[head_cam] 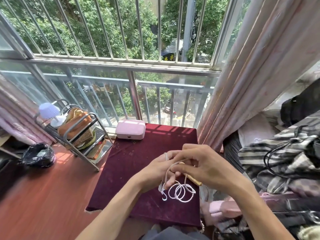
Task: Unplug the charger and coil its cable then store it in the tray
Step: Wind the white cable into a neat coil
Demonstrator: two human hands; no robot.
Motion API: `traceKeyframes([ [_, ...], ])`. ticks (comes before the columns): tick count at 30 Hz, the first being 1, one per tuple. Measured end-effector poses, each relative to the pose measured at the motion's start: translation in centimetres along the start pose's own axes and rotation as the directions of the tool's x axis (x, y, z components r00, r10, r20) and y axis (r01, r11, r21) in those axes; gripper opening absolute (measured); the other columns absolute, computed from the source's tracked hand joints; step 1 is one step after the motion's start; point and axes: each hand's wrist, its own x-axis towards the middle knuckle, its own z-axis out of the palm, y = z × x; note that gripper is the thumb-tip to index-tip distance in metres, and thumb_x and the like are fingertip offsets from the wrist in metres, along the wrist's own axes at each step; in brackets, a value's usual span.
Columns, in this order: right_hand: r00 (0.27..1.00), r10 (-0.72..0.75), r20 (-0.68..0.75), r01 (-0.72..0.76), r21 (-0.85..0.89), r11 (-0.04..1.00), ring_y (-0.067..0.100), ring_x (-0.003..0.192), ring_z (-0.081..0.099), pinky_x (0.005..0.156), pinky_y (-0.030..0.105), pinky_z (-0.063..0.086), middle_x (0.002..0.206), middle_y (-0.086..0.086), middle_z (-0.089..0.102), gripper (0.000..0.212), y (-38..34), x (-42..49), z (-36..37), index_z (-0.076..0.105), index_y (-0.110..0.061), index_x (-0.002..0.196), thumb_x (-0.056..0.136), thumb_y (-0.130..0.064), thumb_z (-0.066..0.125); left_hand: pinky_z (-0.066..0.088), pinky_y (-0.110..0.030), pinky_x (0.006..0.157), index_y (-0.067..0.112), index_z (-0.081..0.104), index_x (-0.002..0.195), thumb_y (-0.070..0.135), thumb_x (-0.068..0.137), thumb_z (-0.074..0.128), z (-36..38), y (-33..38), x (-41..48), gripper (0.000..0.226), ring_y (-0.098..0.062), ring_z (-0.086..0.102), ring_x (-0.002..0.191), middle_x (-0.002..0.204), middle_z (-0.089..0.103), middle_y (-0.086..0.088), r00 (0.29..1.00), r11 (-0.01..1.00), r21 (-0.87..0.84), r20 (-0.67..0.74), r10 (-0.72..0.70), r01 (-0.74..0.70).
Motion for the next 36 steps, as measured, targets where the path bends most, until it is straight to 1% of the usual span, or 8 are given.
traceKeyframes([
  [4, 0.995, 0.045, -0.084, -0.025, 0.215, 0.976, 0.005, 0.076, 0.069, 0.07, 0.023, 0.058, 0.089, -0.011, 0.072, 0.02, 1.5, 0.9, -0.7, 0.081, -0.031, 0.092, 0.083, -0.048, 0.084, 0.013, -0.019, 0.035, 0.023, 0.063, 0.068, 0.053, 0.107, 0.021, 0.7, 0.0, -0.3, 0.064, 0.0, 0.023, 0.032, 0.042, 0.043, 0.014, 0.966, 0.987, -0.145, 0.257, -0.032, 0.071],
  [7, 0.985, 0.146, -0.093, -0.08, 0.506, 0.859, 0.028, 0.091, 0.079, 0.084, 0.045, 0.066, 0.092, 0.004, 0.077, 0.025, 2.1, 1.4, -0.6, 0.08, -0.024, 0.091, 0.079, -0.045, 0.087, 0.017, -0.015, 0.033, 0.013, 0.07, 0.099, 0.073, 0.097, 0.014, 1.0, 0.1, -0.1, 0.082, -0.002, 0.021, 0.031, 0.046, 0.035, 0.008, 0.937, 0.925, -0.35, 0.35, -0.016, 0.147],
  [13, 0.977, 0.141, -0.158, -0.039, 0.523, 0.851, 0.011, 0.074, 0.069, 0.07, 0.02, 0.053, 0.078, 0.003, 0.078, 0.009, 3.5, 1.8, 0.7, 0.083, -0.02, 0.094, 0.089, -0.027, 0.08, 0.024, -0.014, 0.033, 0.007, 0.06, 0.107, 0.063, 0.101, 0.032, 1.6, 1.1, -1.0, 0.063, -0.004, 0.025, 0.031, 0.045, 0.023, 0.005, 0.906, 0.888, -0.447, 0.411, 0.097, 0.108],
  [19, 0.952, 0.238, -0.189, -0.042, 0.694, 0.718, -0.001, 0.063, 0.063, 0.062, 0.012, 0.05, 0.069, -0.01, 0.073, 0.009, 4.2, 0.9, 2.7, 0.081, -0.025, 0.081, 0.089, -0.022, 0.078, 0.059, -0.027, 0.061, 0.002, 0.058, 0.126, 0.014, 0.109, 0.04, 3.5, 1.1, -1.9, 0.028, -0.019, 0.073, 0.063, 0.068, 0.069, -0.006, 0.897, 0.909, -0.413, 0.382, 0.222, -0.049],
  [23, 0.923, 0.368, -0.112, -0.116, 0.832, 0.543, 0.011, 0.074, 0.077, 0.071, 0.024, 0.061, 0.074, 0.002, 0.079, 0.02, 4.2, 0.2, 4.9, 0.084, -0.02, 0.082, 0.081, -0.037, 0.075, 0.043, -0.014, 0.037, 0.01, 0.047, 0.148, 0.022, 0.109, 0.042, 4.0, 1.4, -1.4, 0.041, -0.007, 0.063, 0.046, 0.088, 0.071, -0.013, 0.899, 0.878, -0.447, 0.293, 0.324, -0.171],
  [28, 0.888, 0.417, -0.193, -0.165, 0.713, 0.682, 0.034, 0.081, 0.075, 0.084, 0.053, 0.061, 0.076, 0.025, 0.076, 0.021, 5.0, -0.1, 8.3, 0.082, -0.015, 0.093, 0.101, -0.01, 0.064, 0.044, -0.018, 0.054, 0.005, 0.057, 0.139, 0.046, 0.105, 0.04, 2.8, 1.2, 0.0, 0.056, 0.0, 0.042, 0.031, 0.061, 0.058, -0.001, 0.955, 0.859, -0.456, 0.063, 0.29, -0.231],
  [32, 0.916, 0.365, -0.164, -0.216, 0.565, 0.796, 0.006, 0.056, 0.048, 0.053, 0.036, 0.04, 0.06, -0.01, 0.059, 0.028, 4.2, -1.3, 9.6, 0.074, -0.04, 0.079, 0.101, -0.044, 0.057, 0.046, -0.02, 0.047, -0.001, 0.059, 0.133, 0.036, 0.105, 0.043, 0.7, 1.8, 1.0, 0.048, -0.009, 0.054, 0.044, 0.076, 0.062, -0.008, 0.957, 0.833, -0.479, -0.06, 0.283, -0.276],
  [36, 0.938, 0.334, -0.095, -0.274, 0.387, 0.881, 0.007, 0.057, 0.038, 0.052, 0.034, 0.033, 0.062, -0.011, 0.044, 0.023, 3.6, -2.1, 9.7, 0.078, -0.045, 0.096, 0.104, -0.044, 0.056, 0.055, -0.045, 0.09, 0.007, 0.066, 0.127, 0.04, 0.105, 0.045, -1.2, 1.9, 1.2, 0.045, -0.016, 0.068, 0.083, 0.089, 0.07, -0.003, 0.97, 0.903, -0.358, -0.138, 0.199, -0.236],
])
